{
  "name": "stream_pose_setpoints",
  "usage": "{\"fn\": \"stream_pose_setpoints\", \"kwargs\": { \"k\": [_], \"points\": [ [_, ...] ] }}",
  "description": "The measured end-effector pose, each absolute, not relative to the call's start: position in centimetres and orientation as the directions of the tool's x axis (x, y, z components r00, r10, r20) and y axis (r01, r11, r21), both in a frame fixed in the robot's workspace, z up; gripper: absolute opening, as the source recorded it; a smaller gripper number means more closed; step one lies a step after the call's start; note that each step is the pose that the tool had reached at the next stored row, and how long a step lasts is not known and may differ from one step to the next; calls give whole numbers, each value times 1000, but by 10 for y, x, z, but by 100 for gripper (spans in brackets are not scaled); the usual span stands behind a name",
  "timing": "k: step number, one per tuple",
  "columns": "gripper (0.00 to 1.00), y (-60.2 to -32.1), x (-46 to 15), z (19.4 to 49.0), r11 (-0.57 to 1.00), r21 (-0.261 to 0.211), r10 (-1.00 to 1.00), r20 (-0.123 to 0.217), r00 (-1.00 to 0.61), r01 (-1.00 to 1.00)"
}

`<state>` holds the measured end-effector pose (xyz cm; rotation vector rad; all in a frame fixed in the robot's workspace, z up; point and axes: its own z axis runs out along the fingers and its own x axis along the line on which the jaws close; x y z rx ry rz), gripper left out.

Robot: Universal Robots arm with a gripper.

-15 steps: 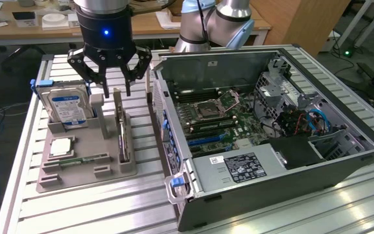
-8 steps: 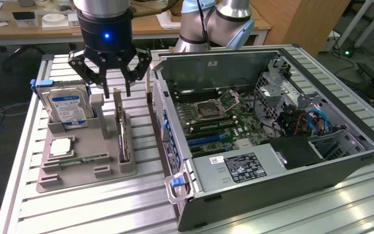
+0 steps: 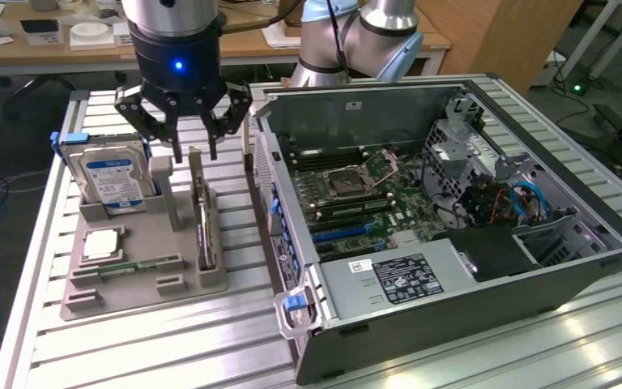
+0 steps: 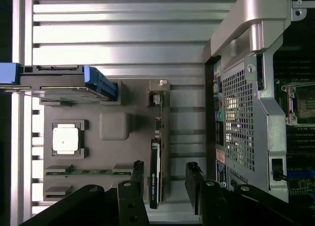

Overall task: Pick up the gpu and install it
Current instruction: 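Pick up the gpu and move the gpu toward the slot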

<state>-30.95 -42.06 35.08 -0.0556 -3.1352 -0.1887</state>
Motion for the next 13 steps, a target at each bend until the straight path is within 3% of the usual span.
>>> {"fn": "stream_pose_setpoints", "kwargs": {
  "k": [13],
  "points": [
    [47,-422,-309,343,990,138,39,3,-999,39]
  ]
}}
